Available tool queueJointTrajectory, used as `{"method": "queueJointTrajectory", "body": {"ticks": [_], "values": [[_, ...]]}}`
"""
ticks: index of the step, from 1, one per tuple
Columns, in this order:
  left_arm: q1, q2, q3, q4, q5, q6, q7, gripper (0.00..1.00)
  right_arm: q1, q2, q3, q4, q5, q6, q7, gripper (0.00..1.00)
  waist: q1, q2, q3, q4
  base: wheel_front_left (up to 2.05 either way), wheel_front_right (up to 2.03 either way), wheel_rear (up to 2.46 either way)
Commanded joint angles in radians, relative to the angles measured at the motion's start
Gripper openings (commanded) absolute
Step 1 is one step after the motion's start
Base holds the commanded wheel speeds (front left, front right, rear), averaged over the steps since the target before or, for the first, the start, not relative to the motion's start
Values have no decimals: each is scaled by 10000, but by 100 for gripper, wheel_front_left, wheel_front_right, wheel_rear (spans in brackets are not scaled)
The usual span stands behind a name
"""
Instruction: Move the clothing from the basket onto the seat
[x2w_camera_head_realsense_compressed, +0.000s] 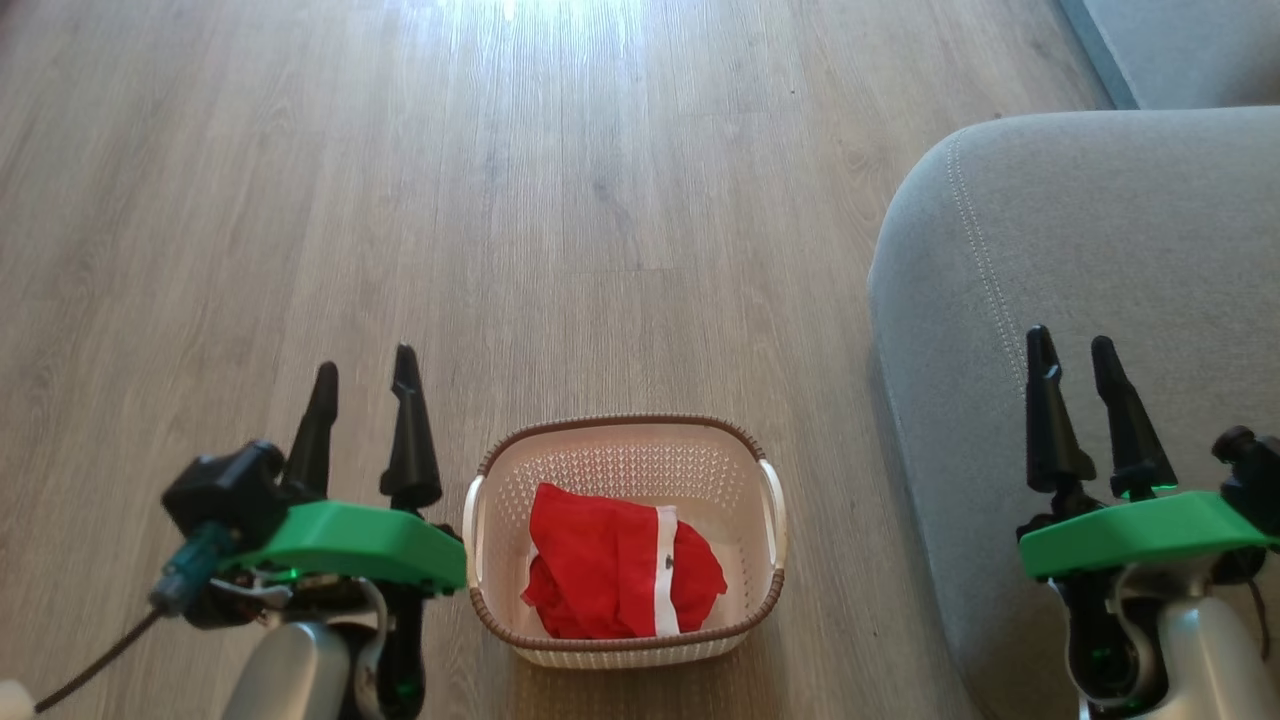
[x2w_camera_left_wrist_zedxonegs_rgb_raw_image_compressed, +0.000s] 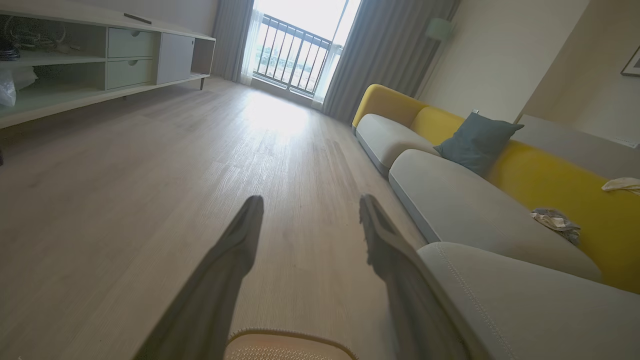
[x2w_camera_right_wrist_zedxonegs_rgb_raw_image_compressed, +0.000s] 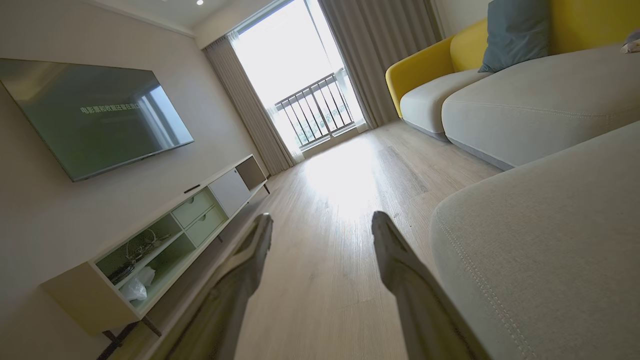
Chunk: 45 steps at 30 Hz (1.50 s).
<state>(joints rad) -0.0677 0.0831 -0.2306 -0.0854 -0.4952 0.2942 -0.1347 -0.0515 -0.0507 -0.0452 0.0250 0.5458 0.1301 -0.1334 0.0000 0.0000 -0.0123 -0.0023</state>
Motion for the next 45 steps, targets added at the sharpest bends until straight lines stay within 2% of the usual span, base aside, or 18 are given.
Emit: {"method": "queueJointTrajectory", "body": {"ticks": [1,11,18,20,26,28,32,33,37,41,45], "values": [[-609,154,120,-353,276,115,-115,100,-539,-3,224,-423,-287,5,-119,100,0,0,-3,-5,0,0,0],[-854,514,-801,-188,1325,979,-407,100,-593,-1,479,-473,-1399,5,-414,100,0,0,5,-31,0,0,0],[-952,532,-929,-533,2024,1778,-612,100,-656,1,572,-666,-2209,5,-620,100,0,0,-31,-28,0,0,0],[-882,458,-886,-505,2061,1838,-670,100,-664,1,601,-706,-2432,5,-679,100,0,0,-56,-35,0,0,0],[-719,221,-798,-133,2455,1395,-846,100,-616,2,733,-607,-2991,6,-856,100,0,0,-125,-55,0,0,0],[-633,90,-706,40,2510,1198,-905,100,-510,3,865,-282,-2815,6,-915,100,0,0,-149,-67,0,0,0],[-427,-128,-488,572,2464,309,-1022,100,-514,3,963,155,-2981,6,-1033,100,0,0,-175,-96,0,0,0],[-427,-128,-488,572,2464,309,-1022,100,-514,3,963,155,-2981,6,-1033,100,0,0,-175,-96,0,0,0],[-303,-288,-143,1101,2759,-678,-1168,100,-499,4,960,508,-3489,6,-1181,100,0,0,-170,-128,0,0,0],[-236,-315,-115,1441,3140,-1028,-1255,100,-484,5,998,685,-3833,6,-1268,100,0,0,-151,-153,0,0,0],[-192,-324,-156,1943,2856,-1410,-1271,100,-428,5,973,1075,-3780,6,-1284,100,0,0,-108,-193,0,0,0]]}}
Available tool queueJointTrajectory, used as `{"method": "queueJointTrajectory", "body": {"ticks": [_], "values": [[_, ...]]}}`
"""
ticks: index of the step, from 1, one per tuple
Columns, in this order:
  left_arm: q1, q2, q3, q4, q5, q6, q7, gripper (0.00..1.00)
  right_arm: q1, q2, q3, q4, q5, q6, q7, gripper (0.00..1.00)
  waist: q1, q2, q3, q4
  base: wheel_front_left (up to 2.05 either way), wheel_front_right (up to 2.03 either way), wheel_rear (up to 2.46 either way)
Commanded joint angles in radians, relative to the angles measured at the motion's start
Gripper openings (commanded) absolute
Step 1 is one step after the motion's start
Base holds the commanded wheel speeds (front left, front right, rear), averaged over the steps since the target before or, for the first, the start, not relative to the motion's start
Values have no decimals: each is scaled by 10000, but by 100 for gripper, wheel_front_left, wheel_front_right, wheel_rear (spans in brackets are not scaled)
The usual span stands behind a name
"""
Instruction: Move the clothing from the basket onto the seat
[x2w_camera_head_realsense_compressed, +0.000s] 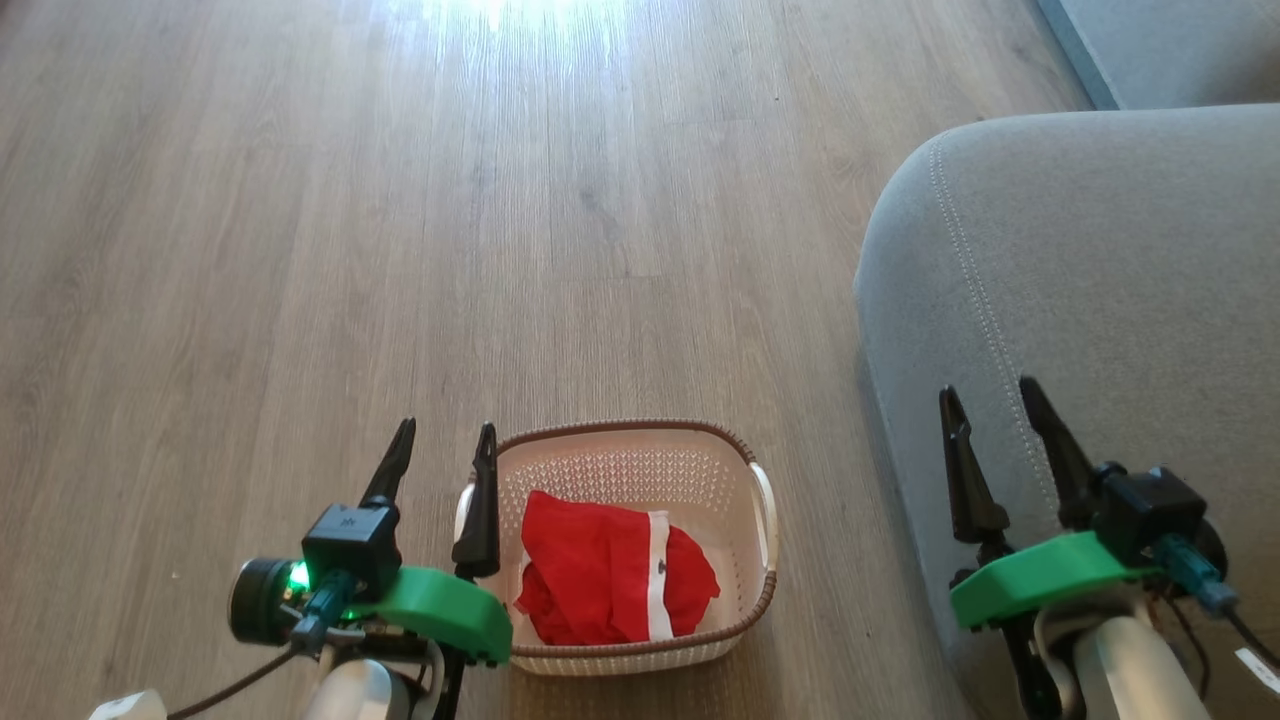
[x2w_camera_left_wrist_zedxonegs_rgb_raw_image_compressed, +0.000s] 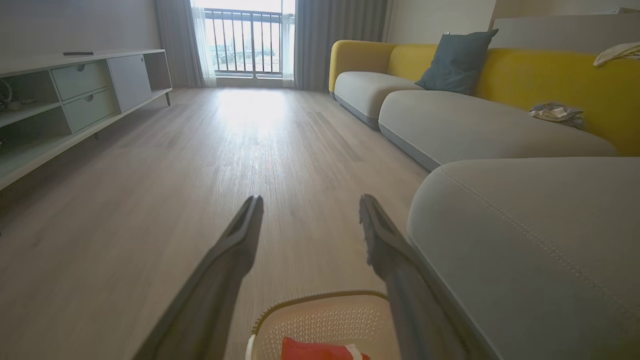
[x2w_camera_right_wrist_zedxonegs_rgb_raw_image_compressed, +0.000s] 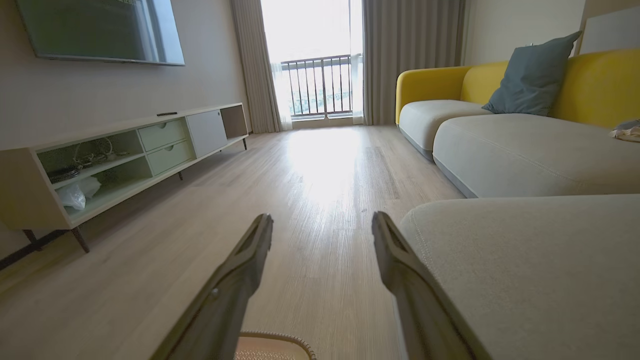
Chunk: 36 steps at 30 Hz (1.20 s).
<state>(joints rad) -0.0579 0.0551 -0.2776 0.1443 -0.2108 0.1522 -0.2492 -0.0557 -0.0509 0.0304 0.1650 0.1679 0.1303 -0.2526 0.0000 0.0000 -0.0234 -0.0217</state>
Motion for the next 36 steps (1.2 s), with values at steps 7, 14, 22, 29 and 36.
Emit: {"method": "queueJointTrajectory", "body": {"ticks": [7,14,22,29,36], "values": [[-314,-47,296,587,-482,-409,-126,100,-428,7,277,429,527,4,-91,100,0,0,28,-100,0,0,0],[-306,-48,273,898,-687,-566,-126,100,-465,7,286,448,652,4,-91,100,0,0,75,-212,0,0,0],[-431,-48,-143,2017,-313,-592,-126,100,-331,7,415,627,515,4,-91,100,0,0,1094,-679,0,0,0],[-2036,-48,-485,3729,380,-858,-126,100,-920,7,389,288,645,4,-91,100,0,0,3488,-1166,0,0,0],[-3565,96,-743,5625,1186,-1046,-126,100,-1389,7,555,178,803,4,-91,100,0,0,5087,-1646,0,0,0]]}}
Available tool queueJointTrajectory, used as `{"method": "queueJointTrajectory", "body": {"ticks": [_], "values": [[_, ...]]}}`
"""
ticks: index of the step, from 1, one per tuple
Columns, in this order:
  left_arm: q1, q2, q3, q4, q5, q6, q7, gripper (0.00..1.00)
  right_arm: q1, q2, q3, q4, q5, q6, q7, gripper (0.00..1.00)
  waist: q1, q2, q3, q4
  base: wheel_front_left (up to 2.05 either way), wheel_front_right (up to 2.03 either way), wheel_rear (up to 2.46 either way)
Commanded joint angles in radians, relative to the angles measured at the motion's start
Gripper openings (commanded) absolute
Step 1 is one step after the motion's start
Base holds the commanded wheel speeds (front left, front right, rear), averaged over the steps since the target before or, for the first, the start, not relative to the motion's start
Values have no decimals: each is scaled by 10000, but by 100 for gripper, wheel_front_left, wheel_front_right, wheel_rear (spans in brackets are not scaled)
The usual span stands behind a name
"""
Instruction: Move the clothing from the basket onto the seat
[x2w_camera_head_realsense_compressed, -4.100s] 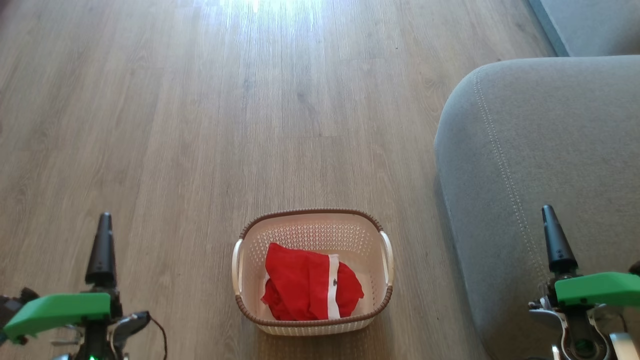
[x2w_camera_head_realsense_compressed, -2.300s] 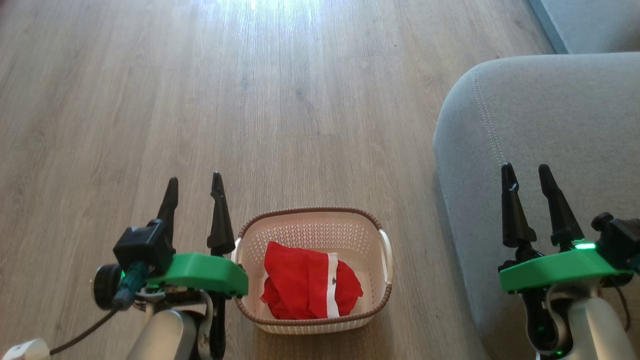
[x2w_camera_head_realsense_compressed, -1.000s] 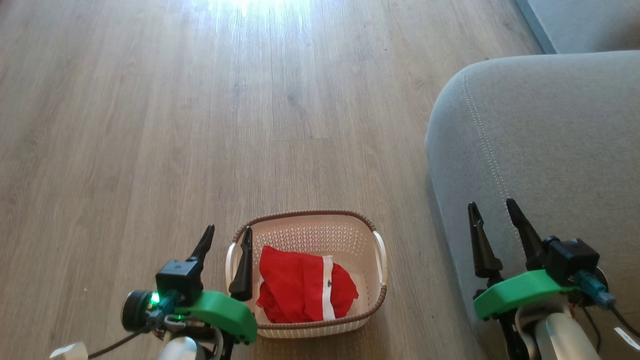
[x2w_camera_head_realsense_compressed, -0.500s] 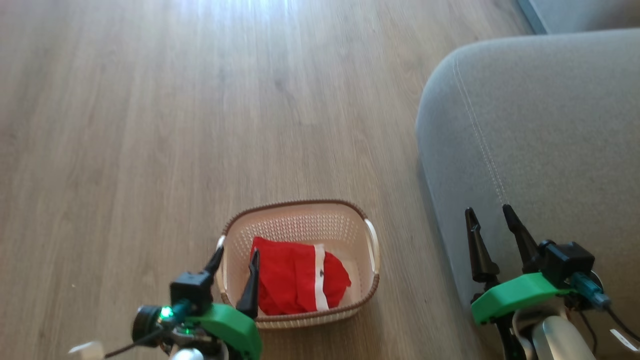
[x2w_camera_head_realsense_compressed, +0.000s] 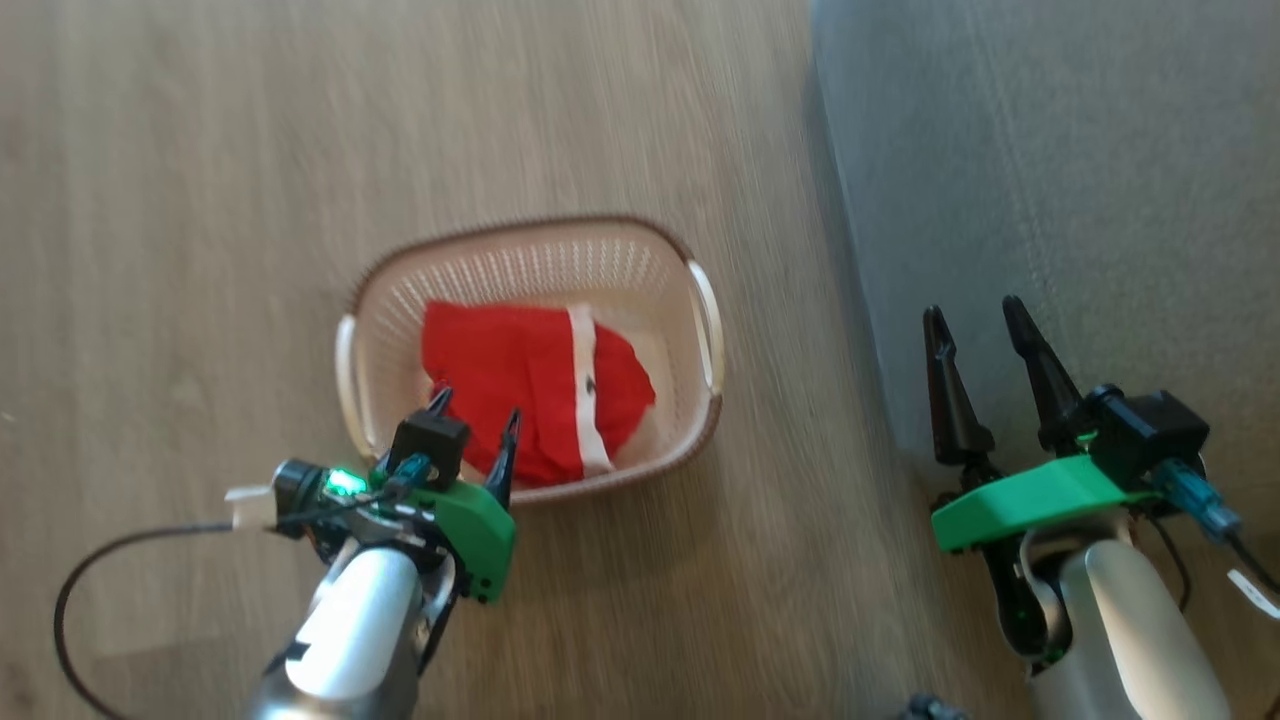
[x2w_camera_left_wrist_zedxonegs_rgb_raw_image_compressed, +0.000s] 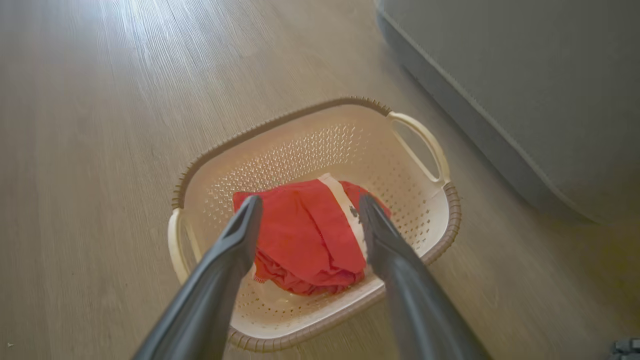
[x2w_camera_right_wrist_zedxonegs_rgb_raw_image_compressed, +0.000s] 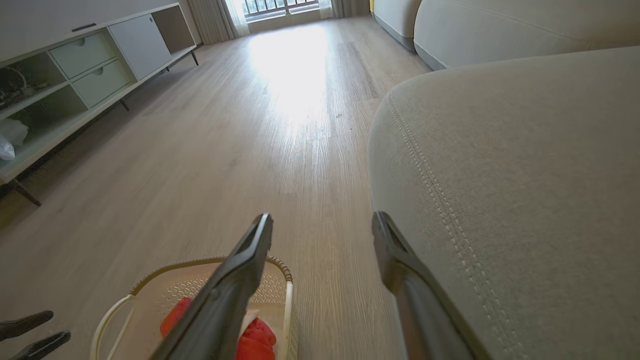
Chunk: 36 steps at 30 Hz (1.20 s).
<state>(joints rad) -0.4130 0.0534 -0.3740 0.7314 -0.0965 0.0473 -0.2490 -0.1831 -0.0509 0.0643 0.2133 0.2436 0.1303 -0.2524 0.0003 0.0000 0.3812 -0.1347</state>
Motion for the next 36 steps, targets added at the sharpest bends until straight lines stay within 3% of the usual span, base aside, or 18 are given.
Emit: {"method": "queueJointTrajectory", "body": {"ticks": [1,21,29,36], "values": [[-255,174,172,48,164,-11,-128,100,-189,7,256,-327,121,4,-93,100,-3,0,1257,-615,0,0,0],[-4405,1424,-649,4456,1329,-453,-33,100,-1045,7,1141,-714,1581,4,-93,100,-3,0,4038,-2448,0,0,0],[-5672,1801,-1201,5354,1760,-746,1172,100,-1244,7,1637,-1118,2050,4,-93,100,-3,0,4800,-2951,0,0,0],[-5949,1989,-1620,5534,2006,-918,2450,100,-1157,7,1629,-1262,2114,4,-93,100,-3,0,5064,-2976,0,0,0]]}}
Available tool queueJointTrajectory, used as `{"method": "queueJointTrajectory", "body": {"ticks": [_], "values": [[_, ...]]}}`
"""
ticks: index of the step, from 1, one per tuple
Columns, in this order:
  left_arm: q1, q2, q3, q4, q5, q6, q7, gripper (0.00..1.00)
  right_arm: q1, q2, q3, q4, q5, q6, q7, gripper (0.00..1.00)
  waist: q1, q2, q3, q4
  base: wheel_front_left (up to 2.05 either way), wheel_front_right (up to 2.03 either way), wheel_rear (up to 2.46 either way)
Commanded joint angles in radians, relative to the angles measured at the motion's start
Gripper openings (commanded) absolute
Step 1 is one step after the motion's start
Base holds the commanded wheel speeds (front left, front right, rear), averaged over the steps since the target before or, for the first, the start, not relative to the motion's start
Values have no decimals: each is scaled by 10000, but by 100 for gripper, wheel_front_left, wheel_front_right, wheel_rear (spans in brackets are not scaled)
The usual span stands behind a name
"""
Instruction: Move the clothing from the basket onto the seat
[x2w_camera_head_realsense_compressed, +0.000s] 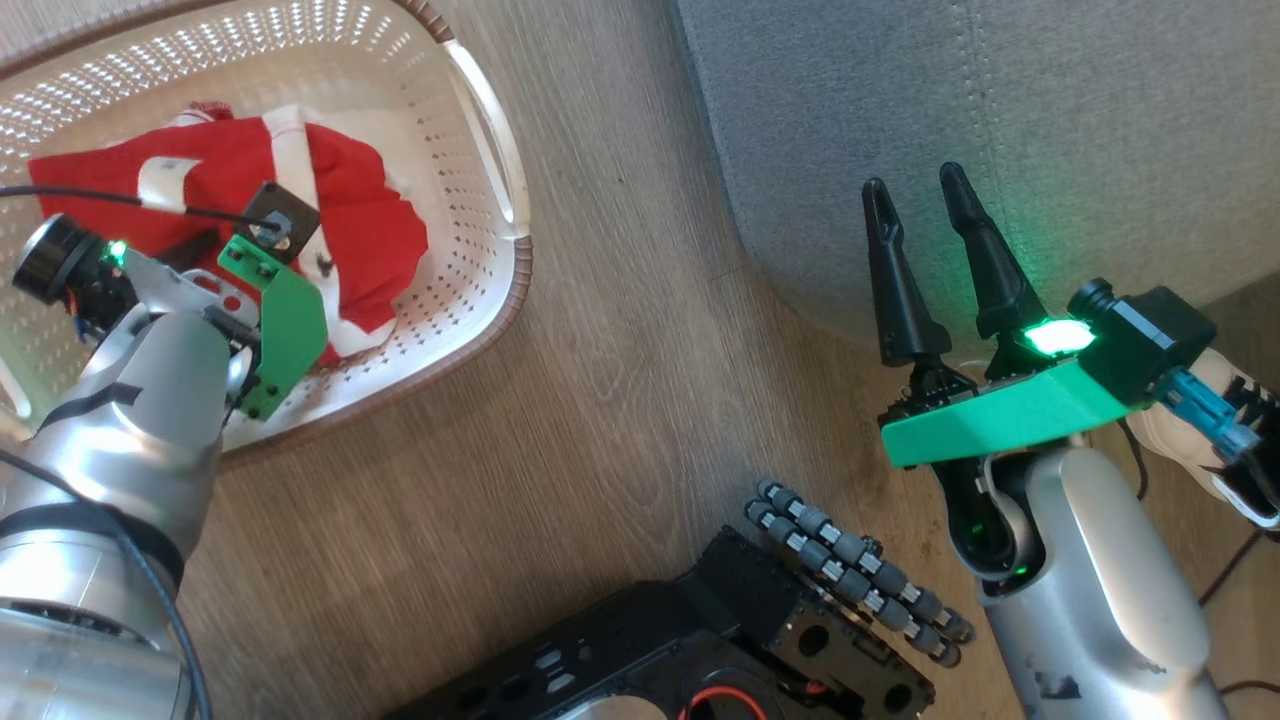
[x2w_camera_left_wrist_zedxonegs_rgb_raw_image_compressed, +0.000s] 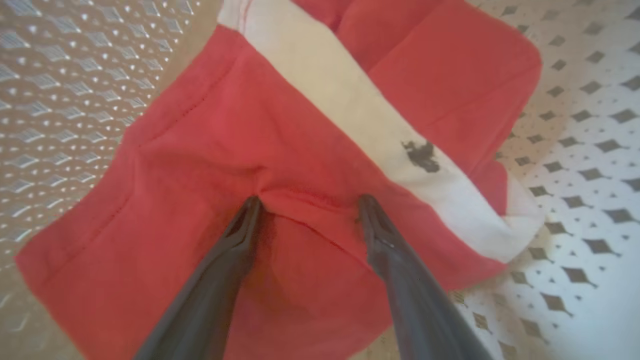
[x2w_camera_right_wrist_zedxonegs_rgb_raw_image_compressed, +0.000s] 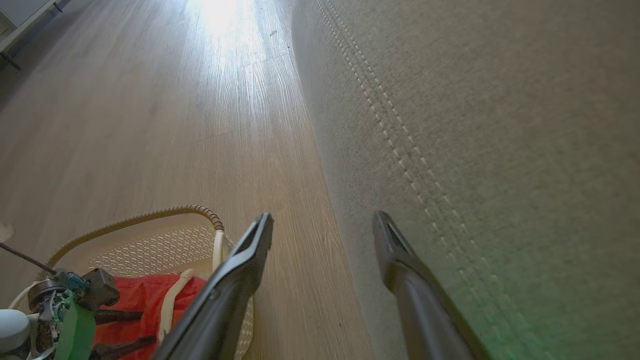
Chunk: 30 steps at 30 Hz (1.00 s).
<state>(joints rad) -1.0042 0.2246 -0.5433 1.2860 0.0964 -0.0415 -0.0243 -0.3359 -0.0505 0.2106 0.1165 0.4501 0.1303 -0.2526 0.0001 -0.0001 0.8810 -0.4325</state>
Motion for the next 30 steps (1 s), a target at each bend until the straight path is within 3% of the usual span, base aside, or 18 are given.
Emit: {"method": "queueJointTrajectory", "body": {"ticks": [1,7,9,10,19,30], "values": [[-54,298,22,0,100,-54,395,100,385,3,164,-317,55,4,-92,100,-1,1,95,5,0,0,0],[-118,362,-148,26,117,-174,904,100,435,3,166,-396,93,4,-92,100,-1,1,191,15,0,0,0],[-148,360,-154,31,53,-232,1000,42,432,3,174,-411,105,4,-92,100,-1,1,222,26,0,0,0],[-162,361,-155,33,18,-265,1021,0,423,3,179,-411,110,4,-92,100,-1,1,231,32,0,0,0],[-55,376,28,41,-423,-102,710,0,46,3,284,-327,-5,4,-92,100,-1,1,-54,34,0,0,0],[690,-645,669,34,-1507,383,-1310,0,35,3,-241,96,-893,4,-92,100,-1,1,-2083,1111,0,0,0]]}}
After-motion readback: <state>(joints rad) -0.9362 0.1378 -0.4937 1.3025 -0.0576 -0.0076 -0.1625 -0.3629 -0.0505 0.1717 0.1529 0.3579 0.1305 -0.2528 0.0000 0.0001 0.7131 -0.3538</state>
